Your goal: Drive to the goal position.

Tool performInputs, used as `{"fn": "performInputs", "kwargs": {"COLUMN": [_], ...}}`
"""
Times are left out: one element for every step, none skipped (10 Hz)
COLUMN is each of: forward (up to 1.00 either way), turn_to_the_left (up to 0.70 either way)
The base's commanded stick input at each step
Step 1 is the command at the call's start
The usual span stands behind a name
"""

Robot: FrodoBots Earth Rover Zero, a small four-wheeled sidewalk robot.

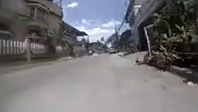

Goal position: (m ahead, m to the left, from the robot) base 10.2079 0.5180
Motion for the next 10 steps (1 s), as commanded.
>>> {"fn": "performInputs", "kwargs": {"forward": [0.85,0.85,0.85,0.85,1.0,1.0,1.0,1.0,1.0,1.0], "turn_to_the_left": [0.0,0.0,0.0,0.0,-0.4,-0.4,-0.39,-0.32,-0.25,-0.17]}}
